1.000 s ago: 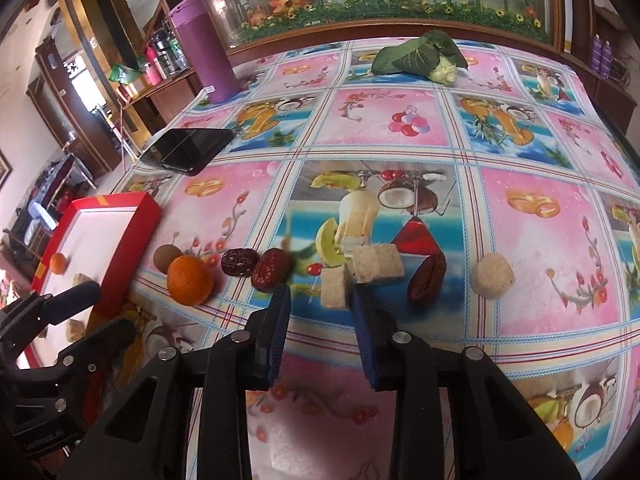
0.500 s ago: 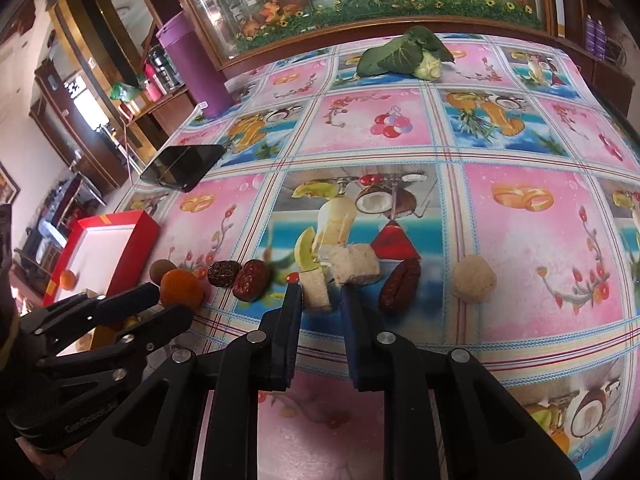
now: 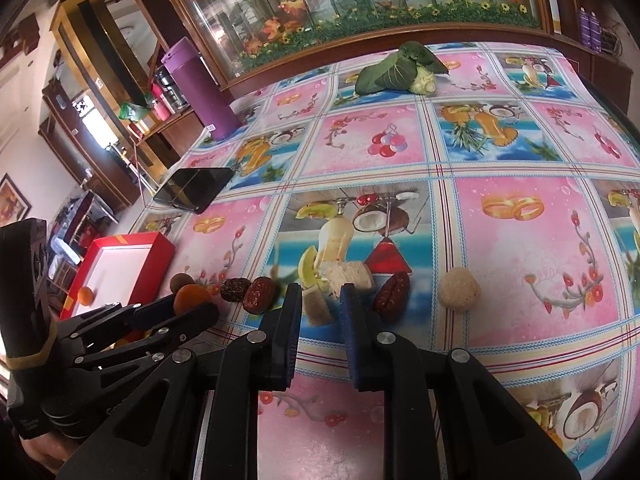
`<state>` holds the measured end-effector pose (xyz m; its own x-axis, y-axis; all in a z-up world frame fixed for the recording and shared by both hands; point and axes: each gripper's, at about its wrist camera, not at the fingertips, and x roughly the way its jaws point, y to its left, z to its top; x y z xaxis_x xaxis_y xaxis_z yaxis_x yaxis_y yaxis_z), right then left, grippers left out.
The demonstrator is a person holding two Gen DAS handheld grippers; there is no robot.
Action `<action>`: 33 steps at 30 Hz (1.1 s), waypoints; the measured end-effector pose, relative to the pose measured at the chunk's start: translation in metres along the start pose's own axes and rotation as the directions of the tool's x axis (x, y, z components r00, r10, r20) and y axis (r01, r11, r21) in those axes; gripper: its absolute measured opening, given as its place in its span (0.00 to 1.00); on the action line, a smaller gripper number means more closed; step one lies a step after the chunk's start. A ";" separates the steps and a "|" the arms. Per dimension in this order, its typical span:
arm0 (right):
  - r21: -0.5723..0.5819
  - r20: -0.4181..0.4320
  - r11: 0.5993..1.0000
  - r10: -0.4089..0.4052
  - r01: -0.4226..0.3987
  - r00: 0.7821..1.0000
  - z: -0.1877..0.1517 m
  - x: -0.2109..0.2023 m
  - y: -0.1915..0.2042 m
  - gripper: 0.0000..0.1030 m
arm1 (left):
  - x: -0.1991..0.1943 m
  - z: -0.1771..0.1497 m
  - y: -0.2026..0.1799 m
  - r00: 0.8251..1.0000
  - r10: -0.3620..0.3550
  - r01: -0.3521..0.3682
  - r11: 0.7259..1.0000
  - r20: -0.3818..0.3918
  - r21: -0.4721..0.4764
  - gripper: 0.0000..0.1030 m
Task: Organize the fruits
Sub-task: 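Carry the orange and square cake over the red tray, then open both grippers to drop the orange and cake into the tray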
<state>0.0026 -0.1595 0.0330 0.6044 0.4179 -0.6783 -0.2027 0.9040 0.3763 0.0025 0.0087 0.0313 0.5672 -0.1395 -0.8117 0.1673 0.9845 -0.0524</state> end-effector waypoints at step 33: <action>-0.320 -0.259 0.924 0.126 -0.208 0.958 -0.051 0.077 0.232 0.18 | -0.088 -0.087 0.187 0.946 0.321 -0.304 0.926 0.044 -0.224 0.33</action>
<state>-0.0372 0.0871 0.0367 0.3542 0.5370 -0.7656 -0.5595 0.7777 0.2867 -0.0864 0.2140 0.0427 0.6255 0.1793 -0.7593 -0.1984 0.9778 0.0674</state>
